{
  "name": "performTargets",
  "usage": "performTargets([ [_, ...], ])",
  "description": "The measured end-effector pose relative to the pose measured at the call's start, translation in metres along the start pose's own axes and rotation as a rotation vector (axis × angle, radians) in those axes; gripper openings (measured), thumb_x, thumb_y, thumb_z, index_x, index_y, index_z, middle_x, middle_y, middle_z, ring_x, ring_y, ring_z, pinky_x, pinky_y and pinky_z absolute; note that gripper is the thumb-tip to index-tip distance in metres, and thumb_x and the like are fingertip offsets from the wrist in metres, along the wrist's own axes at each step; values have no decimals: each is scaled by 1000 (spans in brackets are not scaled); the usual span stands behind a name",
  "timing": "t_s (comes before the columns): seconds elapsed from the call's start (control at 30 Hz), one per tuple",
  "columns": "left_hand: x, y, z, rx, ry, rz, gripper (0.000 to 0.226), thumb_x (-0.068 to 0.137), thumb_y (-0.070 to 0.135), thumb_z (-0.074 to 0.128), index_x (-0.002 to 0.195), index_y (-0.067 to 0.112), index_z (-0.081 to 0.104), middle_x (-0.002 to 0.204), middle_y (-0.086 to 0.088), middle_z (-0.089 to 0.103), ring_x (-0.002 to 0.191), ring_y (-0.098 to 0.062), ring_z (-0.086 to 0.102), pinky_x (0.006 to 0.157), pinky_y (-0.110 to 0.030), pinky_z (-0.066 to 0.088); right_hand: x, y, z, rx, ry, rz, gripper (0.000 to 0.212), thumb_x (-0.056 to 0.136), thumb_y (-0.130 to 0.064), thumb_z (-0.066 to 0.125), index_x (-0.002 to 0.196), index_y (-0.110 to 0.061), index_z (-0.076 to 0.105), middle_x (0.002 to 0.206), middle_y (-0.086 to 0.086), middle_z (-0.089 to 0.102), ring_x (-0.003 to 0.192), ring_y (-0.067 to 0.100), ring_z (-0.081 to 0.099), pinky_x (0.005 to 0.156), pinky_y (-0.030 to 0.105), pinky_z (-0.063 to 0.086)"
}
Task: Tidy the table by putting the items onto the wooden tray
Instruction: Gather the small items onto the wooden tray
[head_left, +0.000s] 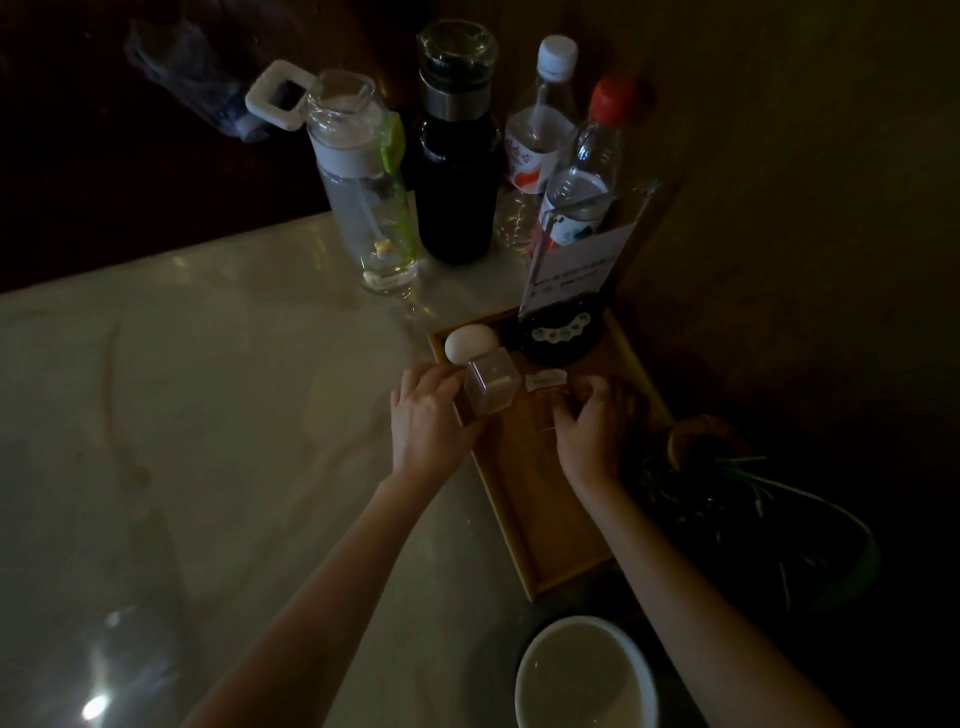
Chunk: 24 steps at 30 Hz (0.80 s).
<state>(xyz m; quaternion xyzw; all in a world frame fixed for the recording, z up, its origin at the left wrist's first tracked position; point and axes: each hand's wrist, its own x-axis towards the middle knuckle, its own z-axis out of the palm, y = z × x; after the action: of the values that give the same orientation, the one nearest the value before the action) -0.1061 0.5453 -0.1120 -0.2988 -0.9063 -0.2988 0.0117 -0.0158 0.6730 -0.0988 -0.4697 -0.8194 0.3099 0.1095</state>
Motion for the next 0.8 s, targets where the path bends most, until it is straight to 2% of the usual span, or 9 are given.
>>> performTargets([
  [0.1, -2, 1, 2, -11, 19, -11, 56, 52, 19, 84, 102, 4, 65, 98, -15, 65, 92, -37, 56, 74, -45, 48, -6, 1, 0, 43, 56, -39, 28, 90, -23, 56, 109, -2, 58, 114, 16, 61, 118, 33, 48, 107, 37, 19],
  [0.2, -4, 5, 3, -44, 40, -24, 58, 54, 18, 82, 106, 4, 62, 98, -14, 65, 91, -36, 55, 74, -44, 46, -19, 1, -2, 61, 71, -85, 26, 91, -17, 52, 113, -4, 59, 118, 14, 59, 119, 30, 46, 103, 35, 28],
  [0.3, -7, 9, 2, -80, 63, -37, 48, 63, 17, 77, 106, 5, 61, 92, -12, 65, 89, -34, 56, 70, -37, 41, -30, 5, -4, 80, -25, -193, 33, 92, -15, 49, 124, -6, 55, 129, 10, 55, 125, 25, 44, 105, 33, 31],
  [0.37, -8, 10, 1, -81, 76, -55, 44, 66, 15, 75, 107, 6, 61, 90, -12, 66, 90, -34, 56, 69, -36, 38, -35, 9, -5, 82, -109, -267, 38, 93, -19, 44, 129, -9, 52, 136, 9, 52, 129, 25, 42, 110, 38, 31],
  [0.5, -7, 9, 2, -75, 73, -72, 45, 65, 14, 77, 106, 7, 63, 90, -11, 67, 92, -34, 57, 70, -33, 33, -38, 16, -4, -133, -168, -333, 59, 90, -41, 21, 137, -13, 42, 145, 8, 43, 137, 22, 35, 115, 44, 19],
  [0.63, -7, 6, 3, -76, 54, -89, 45, 68, 20, 76, 110, 8, 63, 94, -12, 68, 96, -33, 56, 72, -34, 34, -39, 18, -4, -281, -231, -350, 75, 81, -49, 4, 144, -16, 28, 153, 6, 30, 144, 19, 21, 118, 44, 5],
  [0.7, -7, 5, 4, -86, 50, -97, 44, 70, 22, 75, 111, 9, 63, 96, -12, 68, 98, -32, 56, 73, -36, 37, -40, 17, -5, -276, -248, -331, 74, 82, -49, 4, 145, -15, 25, 154, 7, 26, 145, 20, 16, 118, 43, 2],
  [0.8, -8, 5, 5, -101, 59, -114, 43, 71, 25, 75, 109, 9, 64, 97, -12, 69, 99, -31, 56, 74, -37, 38, -39, 13, -9, -199, -254, -237, 58, 95, -40, 23, 146, -11, 22, 155, 10, 21, 145, 24, 13, 119, 41, 6],
])
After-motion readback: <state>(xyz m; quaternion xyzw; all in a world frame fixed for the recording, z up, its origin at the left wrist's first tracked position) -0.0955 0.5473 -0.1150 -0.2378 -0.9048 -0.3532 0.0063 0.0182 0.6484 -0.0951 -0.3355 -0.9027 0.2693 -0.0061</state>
